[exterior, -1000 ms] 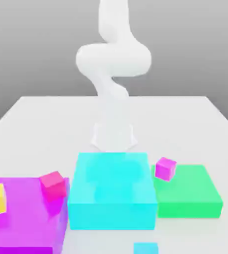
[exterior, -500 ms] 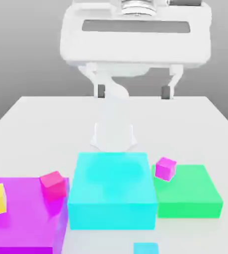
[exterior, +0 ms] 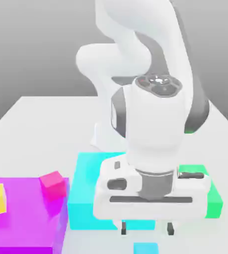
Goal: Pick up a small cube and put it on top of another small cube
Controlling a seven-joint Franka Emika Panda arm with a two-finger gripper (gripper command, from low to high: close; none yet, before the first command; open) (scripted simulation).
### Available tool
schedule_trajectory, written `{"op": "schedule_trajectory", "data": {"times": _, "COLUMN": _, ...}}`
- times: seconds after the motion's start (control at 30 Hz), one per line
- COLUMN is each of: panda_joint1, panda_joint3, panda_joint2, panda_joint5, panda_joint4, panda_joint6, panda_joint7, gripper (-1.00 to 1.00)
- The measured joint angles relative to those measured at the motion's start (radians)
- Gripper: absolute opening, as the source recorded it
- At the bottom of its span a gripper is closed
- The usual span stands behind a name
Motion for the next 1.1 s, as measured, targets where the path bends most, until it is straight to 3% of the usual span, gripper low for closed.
{"op": "schedule_trajectory", "data": {"times": 0.1, "panda_joint1": 0.014, "panda_joint3": -0.016, "panda_joint2": 0.109, "panda_joint5": -0.016, "panda_joint4": 0.020, "panda_joint6": 0.081, "panda_joint7": 0.013, "gripper": 0.00}}
{"op": "schedule_trajectory", "data": {"times": 0.13, "panda_joint1": 0.017, "panda_joint3": -0.020, "panda_joint2": 0.129, "panda_joint5": -0.019, "panda_joint4": 0.024, "panda_joint6": 0.097, "panda_joint7": 0.015, "gripper": -1.00}}
{"op": "schedule_trajectory", "data": {"times": 0.33, "panda_joint1": 0.018, "panda_joint3": -0.021, "panda_joint2": 0.139, "panda_joint5": -0.021, "panda_joint4": 0.026, "panda_joint6": 0.105, "panda_joint7": 0.017, "gripper": -1.00}}
{"op": "schedule_trajectory", "data": {"times": 0.53, "panda_joint1": 0.005, "panda_joint3": 0.006, "panda_joint2": -0.033, "panda_joint5": 0.005, "panda_joint4": -0.019, "panda_joint6": -0.022, "panda_joint7": -0.004, "gripper": -1.00}}
{"op": "schedule_trajectory", "data": {"times": 0.8, "panda_joint1": 0.067, "panda_joint3": 0.072, "panda_joint2": -0.320, "panda_joint5": 0.021, "panda_joint4": -0.229, "panda_joint6": -0.100, "panda_joint7": -0.037, "gripper": -1.00}}
{"op": "schedule_trajectory", "data": {"times": 1.1, "panda_joint1": 0.179, "panda_joint3": 0.100, "panda_joint2": -0.651, "panda_joint5": 0.130, "panda_joint4": -0.473, "panda_joint6": -0.180, "panda_joint7": -0.142, "gripper": -1.00}}
